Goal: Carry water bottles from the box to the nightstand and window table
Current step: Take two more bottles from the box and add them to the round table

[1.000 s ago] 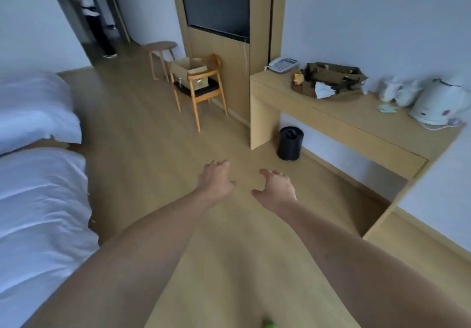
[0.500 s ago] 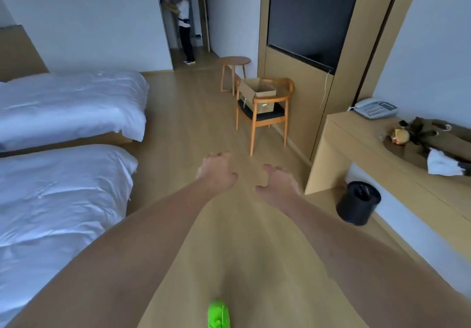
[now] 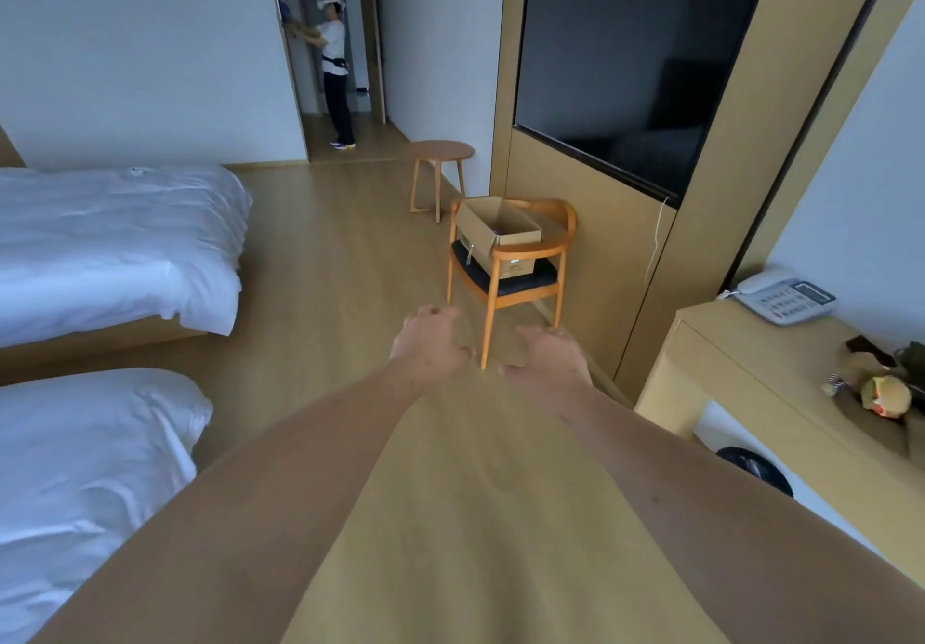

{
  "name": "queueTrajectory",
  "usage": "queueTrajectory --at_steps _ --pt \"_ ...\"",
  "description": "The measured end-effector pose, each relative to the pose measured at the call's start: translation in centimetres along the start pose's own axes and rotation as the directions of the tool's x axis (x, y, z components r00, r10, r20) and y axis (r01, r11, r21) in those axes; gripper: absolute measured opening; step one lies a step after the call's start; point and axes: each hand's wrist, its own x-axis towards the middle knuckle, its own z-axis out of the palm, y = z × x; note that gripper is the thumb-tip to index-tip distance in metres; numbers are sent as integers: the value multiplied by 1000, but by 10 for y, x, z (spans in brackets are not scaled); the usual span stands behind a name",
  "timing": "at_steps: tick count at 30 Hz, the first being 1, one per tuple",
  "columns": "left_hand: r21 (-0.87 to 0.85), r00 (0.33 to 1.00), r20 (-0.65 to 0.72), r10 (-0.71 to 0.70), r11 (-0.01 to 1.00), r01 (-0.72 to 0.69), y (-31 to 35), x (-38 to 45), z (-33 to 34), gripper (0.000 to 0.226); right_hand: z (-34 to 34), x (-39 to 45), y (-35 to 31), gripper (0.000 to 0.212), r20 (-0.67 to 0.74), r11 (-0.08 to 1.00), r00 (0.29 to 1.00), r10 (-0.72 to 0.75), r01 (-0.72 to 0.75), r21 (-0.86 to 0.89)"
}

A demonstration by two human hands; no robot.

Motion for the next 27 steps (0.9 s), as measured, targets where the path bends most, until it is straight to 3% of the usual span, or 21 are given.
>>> queueTrajectory --at_steps 3,10,18,27 --pt "29 1000 15 6 1000 -7 -19 66 11 56 16 70 0 70 3 999 1000 19 -19 30" --pt "69 999 35 -27 997 25 -49 243 31 55 50 257 4 47 45 997 999 3 -6 75" --pt "78 993 32 -112 991 109 -73 429 19 62 48 466 -16 51 56 997 998 -13 9 77" --pt "96 991 100 -87 992 77 -136 628 47 61 102 655 -31 52 116 995 993 38 -48 92"
